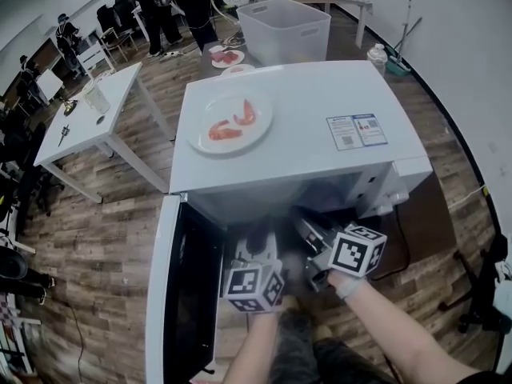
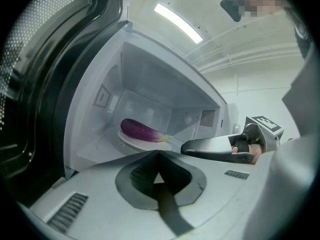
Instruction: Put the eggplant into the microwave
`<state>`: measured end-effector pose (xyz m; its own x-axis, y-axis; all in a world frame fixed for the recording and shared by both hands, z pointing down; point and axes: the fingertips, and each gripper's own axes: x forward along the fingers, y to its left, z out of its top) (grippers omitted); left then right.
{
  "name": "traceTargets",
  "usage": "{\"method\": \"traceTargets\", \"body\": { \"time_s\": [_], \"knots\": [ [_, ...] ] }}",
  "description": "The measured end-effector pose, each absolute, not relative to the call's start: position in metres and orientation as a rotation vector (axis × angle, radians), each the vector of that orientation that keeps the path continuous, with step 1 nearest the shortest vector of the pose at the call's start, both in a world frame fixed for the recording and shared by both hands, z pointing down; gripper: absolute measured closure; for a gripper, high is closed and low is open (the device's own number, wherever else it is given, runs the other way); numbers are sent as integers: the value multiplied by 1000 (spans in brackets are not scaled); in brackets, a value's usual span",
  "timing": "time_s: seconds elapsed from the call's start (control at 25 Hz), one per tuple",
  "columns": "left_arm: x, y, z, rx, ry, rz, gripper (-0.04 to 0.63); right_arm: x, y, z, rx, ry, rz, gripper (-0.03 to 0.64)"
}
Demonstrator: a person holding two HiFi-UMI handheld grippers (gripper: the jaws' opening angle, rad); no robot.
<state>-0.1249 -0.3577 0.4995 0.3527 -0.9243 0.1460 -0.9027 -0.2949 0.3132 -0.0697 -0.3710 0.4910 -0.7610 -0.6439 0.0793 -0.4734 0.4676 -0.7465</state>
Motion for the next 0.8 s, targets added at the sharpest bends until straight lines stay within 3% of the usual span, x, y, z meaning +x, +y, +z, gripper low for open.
{"method": "traceTargets", "body": {
  "time_s": [0.8],
  "knots": [
    [-105,-295,482,2262,-1658,-160,594,-54,-302,479,-996,2815,-910,615]
  ]
}}
